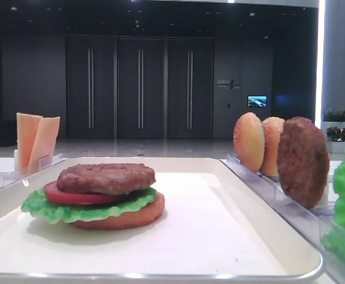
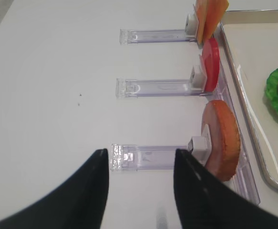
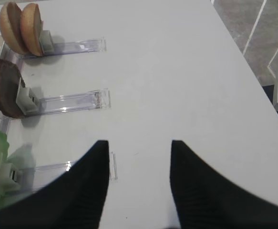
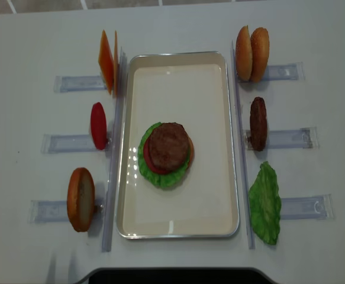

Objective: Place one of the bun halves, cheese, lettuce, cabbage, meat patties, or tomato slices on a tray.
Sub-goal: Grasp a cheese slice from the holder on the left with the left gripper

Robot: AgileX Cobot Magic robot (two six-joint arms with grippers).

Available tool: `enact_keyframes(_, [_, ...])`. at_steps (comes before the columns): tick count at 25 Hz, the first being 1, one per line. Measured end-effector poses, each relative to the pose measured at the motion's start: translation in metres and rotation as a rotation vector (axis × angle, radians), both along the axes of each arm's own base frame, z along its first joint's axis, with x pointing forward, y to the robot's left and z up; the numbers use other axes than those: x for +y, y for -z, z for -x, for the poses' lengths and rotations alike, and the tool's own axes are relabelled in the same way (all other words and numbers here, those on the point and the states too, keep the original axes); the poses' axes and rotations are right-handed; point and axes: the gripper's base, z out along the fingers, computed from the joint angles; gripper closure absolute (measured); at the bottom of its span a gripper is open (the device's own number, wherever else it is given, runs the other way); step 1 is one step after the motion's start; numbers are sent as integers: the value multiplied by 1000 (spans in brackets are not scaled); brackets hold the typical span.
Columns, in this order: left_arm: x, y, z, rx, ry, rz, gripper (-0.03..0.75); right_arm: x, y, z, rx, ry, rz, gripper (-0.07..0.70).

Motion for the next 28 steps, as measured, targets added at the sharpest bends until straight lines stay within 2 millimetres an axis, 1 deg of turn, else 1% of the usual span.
enact_keyframes(14, [0, 0, 0, 2, 0, 0, 370, 0, 0, 0, 0, 0, 0, 338])
enact_keyframes(16, [1, -1, -5, 44, -4, 4, 370, 0, 0, 0, 0, 0, 0, 338])
enact_keyframes(18, [2, -3, -20, 144, -31, 30, 370, 0, 0, 0, 0, 0, 0, 338])
enact_keyframes(21, [4, -4, -52, 314, -65, 71, 370, 0, 0, 0, 0, 0, 0, 338])
enact_keyframes(23, [5, -5, -79, 412, -71, 80, 370, 0, 0, 0, 0, 0, 0, 339])
enact_keyframes(26, [8, -6, -126, 540, -69, 79, 370, 0, 0, 0, 0, 0, 0, 339])
enact_keyframes(28, [9, -10, -159, 569, -67, 79, 370, 0, 0, 0, 0, 0, 0, 339])
